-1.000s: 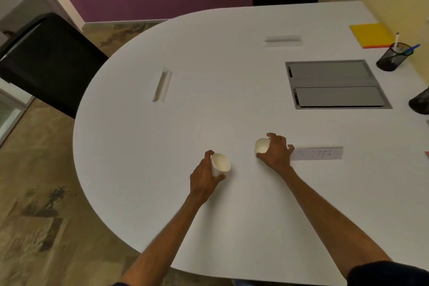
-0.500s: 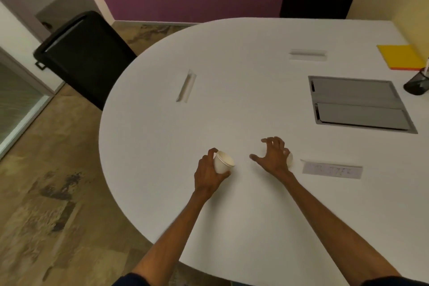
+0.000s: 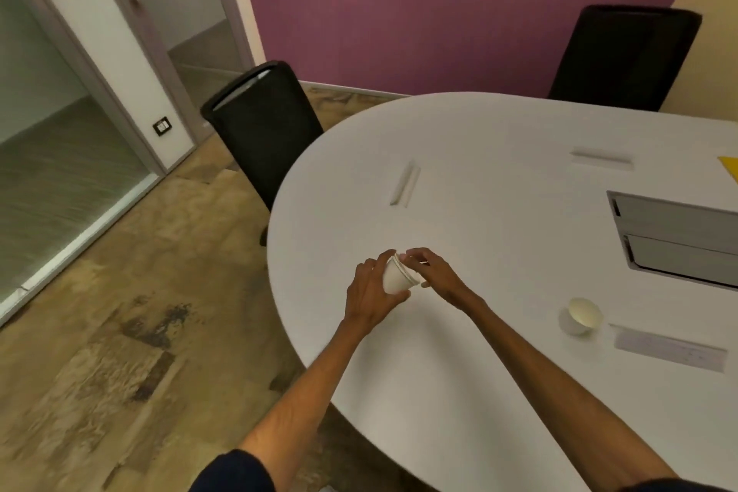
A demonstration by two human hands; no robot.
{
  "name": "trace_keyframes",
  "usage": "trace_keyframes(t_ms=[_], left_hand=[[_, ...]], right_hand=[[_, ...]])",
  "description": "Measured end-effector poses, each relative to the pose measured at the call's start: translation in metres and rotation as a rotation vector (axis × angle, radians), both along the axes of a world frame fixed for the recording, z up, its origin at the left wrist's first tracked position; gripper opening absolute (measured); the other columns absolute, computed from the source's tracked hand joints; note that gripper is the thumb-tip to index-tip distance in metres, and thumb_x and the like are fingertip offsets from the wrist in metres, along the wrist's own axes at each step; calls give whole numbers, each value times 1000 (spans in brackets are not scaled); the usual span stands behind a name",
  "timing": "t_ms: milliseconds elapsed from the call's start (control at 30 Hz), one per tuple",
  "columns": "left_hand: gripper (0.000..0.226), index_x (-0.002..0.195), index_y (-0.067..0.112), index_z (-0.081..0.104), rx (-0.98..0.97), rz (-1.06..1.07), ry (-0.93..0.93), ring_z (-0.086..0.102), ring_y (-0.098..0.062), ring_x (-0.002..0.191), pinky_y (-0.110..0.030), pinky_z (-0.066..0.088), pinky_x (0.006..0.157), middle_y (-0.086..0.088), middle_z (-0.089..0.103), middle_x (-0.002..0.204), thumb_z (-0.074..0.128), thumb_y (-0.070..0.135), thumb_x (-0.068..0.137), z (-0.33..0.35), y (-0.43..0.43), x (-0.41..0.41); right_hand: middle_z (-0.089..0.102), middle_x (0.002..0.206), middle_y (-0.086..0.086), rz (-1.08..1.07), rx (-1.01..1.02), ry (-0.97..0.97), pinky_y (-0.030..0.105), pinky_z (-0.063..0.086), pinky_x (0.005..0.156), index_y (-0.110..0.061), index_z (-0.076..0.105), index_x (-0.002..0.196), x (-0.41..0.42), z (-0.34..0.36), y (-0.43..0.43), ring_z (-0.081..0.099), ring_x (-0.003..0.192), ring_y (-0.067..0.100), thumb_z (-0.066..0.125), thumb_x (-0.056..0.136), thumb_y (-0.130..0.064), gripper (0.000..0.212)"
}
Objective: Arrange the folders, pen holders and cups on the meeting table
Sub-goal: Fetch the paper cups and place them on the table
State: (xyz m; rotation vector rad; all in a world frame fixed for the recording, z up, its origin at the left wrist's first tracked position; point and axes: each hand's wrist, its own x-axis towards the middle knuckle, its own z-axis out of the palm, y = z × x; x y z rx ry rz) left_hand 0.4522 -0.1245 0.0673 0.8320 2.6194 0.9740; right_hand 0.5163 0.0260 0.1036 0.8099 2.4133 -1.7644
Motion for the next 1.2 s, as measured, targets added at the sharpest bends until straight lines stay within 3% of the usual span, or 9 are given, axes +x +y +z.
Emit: trace_keyframes(t_ms=[133, 233, 400, 533, 700, 867, 1067, 1200], left_hand=[[82, 142, 41, 32, -11, -24, 73, 44, -17, 121, -36, 48, 88, 5, 53, 126, 74, 47, 72, 12, -60, -40], [80, 140, 42, 34, -41, -1, 132, 45, -17, 116, -34, 47, 85, 4, 52, 124, 75, 47, 72, 18, -109, -66], [79, 145, 36, 34, -131, 43, 191, 43, -20, 120, -35, 47, 90, -1, 49, 128, 74, 43, 77, 21, -175, -99], [79, 145, 34, 34, -149, 92, 189, 42, -22, 119, -35, 48, 88, -2, 48, 126, 74, 40, 78, 23, -210, -123], [78, 143, 35, 39, -86, 179, 107, 52, -20, 110, -34, 51, 86, -1, 49, 123, 76, 35, 75, 20, -239, -150], [83, 144, 33, 39, -87, 180, 47, 58, -20, 105, -32, 51, 83, 0, 51, 122, 79, 37, 71, 4, -250, -196], [87, 146, 29, 37, -114, 144, 9, 56, -21, 110, -38, 54, 88, -2, 51, 125, 81, 36, 71, -5, -223, -280], [81, 141, 29, 42, -123, 51, -45, 54, -21, 113, -34, 51, 88, -2, 52, 126, 81, 32, 70, -4, -188, -338]], right_hand=[[67, 117, 4, 91, -21, 40, 34, 48, 80, -17, 66, 115, -44, 12, -58, 62, 113, 26, 66, 90, -43, 36], [70, 113, 7, 160, -6, 48, 34, 47, 80, -15, 70, 110, -72, 20, -101, 63, 113, 28, 69, 89, -41, 34], [63, 123, 7, 235, -14, 19, 36, 54, 88, -16, 61, 126, -112, 21, -163, 61, 114, 28, 67, 90, -40, 44], [61, 126, 11, 331, -22, 13, 49, 53, 99, -13, 57, 129, -150, 23, -193, 61, 115, 30, 66, 91, -35, 44], [62, 123, 11, 385, -56, 17, 42, 54, 99, -12, 58, 127, -195, 18, -217, 61, 109, 24, 69, 90, -29, 43], [55, 121, 5, 320, -113, -8, 43, 54, 99, -10, 56, 129, -240, 1, -221, 57, 116, 27, 70, 89, -22, 44], [53, 131, 13, 221, -152, 38, 44, 53, 100, -8, 53, 131, -308, -12, -178, 55, 120, 31, 67, 91, -20, 44], [52, 132, 17, 60, -221, 61, 45, 51, 102, -3, 53, 131, -342, -17, -137, 54, 122, 33, 64, 92, -11, 42]])
